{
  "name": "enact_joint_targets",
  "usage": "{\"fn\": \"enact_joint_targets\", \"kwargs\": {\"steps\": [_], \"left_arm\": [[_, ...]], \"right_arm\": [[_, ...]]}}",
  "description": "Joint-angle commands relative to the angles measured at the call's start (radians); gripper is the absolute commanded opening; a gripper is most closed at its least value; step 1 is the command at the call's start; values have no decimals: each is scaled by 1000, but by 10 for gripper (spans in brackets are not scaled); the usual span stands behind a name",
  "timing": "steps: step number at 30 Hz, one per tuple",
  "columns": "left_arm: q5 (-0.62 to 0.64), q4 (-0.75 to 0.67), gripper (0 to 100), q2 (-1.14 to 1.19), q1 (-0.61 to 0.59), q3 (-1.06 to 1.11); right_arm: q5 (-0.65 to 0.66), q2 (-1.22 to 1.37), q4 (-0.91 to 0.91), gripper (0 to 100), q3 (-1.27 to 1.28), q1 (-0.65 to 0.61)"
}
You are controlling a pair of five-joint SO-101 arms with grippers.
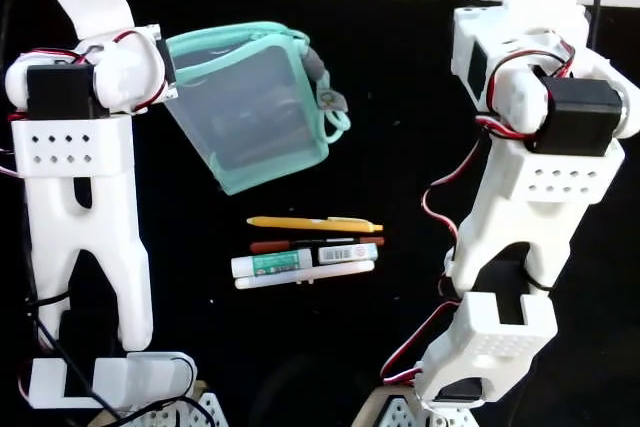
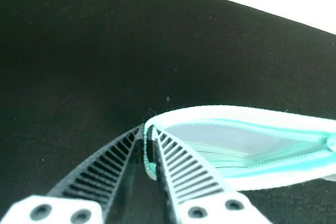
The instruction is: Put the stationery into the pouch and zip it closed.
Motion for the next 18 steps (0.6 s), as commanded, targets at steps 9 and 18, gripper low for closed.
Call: {"fn": "enact_joint_targets", "kwargs": {"steps": [9,18], "left_arm": [[-6,9,7,12,1,35],[-6,11,7,13,1,35]], "right_arm": [[193,-15,12,350,285,-197],[193,-15,10,350,596,-352]]}}
